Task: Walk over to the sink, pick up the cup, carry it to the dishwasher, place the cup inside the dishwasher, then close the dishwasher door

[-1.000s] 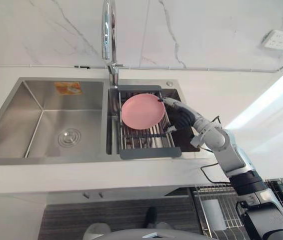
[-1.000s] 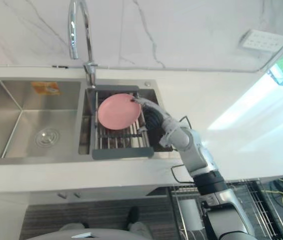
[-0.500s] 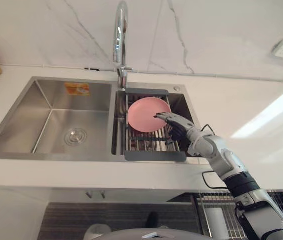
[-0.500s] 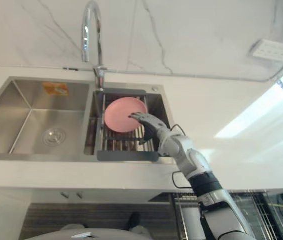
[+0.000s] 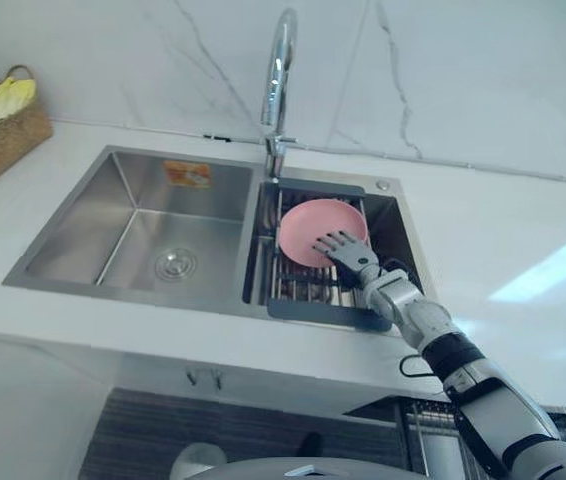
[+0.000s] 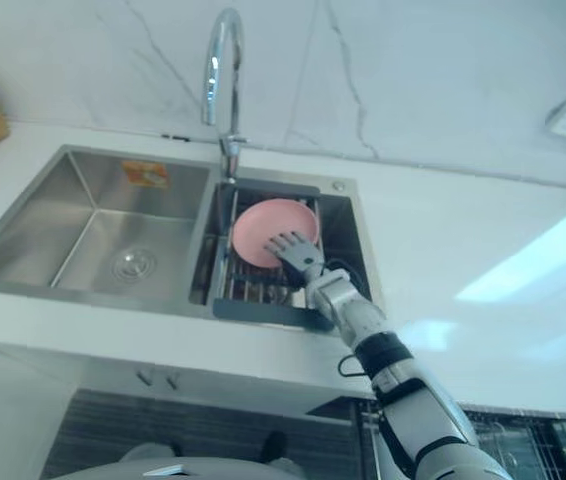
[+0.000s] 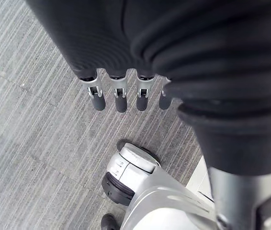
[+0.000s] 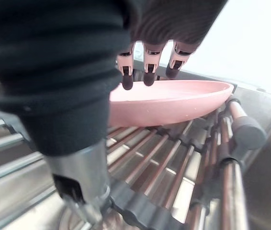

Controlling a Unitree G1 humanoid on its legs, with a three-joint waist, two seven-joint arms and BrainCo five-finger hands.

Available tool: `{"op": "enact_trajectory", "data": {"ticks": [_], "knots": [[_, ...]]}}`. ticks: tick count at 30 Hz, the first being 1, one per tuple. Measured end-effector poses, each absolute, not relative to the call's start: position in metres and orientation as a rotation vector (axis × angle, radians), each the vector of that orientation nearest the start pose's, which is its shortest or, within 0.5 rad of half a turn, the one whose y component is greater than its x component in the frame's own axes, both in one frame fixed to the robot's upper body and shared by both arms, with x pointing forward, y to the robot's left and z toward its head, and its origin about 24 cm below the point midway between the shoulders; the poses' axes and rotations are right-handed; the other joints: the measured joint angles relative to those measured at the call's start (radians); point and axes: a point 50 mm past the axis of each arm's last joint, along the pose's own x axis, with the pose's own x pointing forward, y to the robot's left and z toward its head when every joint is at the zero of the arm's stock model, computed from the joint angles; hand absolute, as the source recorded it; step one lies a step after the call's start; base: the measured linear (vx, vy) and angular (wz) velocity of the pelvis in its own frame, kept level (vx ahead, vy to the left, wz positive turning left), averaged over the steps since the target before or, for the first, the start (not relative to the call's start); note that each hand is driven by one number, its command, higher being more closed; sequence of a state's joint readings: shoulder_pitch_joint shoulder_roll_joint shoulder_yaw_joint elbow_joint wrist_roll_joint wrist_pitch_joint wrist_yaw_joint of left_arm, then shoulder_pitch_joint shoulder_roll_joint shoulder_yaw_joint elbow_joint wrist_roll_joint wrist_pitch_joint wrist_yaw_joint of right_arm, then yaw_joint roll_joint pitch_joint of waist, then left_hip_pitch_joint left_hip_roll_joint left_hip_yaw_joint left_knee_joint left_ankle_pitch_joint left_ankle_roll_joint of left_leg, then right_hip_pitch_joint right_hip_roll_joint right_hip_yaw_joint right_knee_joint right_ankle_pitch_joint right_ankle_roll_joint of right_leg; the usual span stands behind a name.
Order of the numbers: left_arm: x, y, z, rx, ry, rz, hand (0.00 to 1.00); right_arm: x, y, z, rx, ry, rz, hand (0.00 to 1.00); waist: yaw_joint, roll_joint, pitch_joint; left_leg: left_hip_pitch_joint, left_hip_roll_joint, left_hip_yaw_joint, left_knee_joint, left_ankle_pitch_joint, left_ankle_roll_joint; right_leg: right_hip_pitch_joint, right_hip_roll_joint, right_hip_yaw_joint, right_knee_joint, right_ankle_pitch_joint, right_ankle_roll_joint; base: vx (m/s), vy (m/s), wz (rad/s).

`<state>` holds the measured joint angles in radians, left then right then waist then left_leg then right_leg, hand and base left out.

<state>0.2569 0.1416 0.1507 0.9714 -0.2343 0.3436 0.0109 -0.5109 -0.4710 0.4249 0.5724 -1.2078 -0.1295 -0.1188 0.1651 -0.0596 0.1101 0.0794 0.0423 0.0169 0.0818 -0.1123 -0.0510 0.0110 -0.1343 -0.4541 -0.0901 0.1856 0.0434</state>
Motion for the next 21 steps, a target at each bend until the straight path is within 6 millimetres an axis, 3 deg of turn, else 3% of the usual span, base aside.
{"op": "enact_trajectory", "data": {"ticks": [6, 21], "knots": [[0.0093, 0.2172, -0.1684, -0.220, 1.499, 0.393, 0.00, 0.3356, -0.1742, 0.0408, -1.829, -0.211, 0.268, 1.00, 0.006, 0.005, 0.004, -0.009, -0.001, -0.020, -0.005, 0.005, -0.002, 0.004, -0.002, -0.023, 0.000, -0.008, 0.005, -0.01, 0.002, 0.10], [0.0127, 0.2172, -0.1684, -0.195, 1.478, 0.378, 0.00, 0.3346, -0.1736, 0.0479, -1.801, -0.374, 0.136, 1.00, 0.010, 0.013, 0.018, 0.001, 0.001, -0.019, -0.015, 0.009, -0.003, 0.002, 0.000, -0.020, 0.000, -0.005, 0.001, 0.00, 0.002, 0.00]]}}
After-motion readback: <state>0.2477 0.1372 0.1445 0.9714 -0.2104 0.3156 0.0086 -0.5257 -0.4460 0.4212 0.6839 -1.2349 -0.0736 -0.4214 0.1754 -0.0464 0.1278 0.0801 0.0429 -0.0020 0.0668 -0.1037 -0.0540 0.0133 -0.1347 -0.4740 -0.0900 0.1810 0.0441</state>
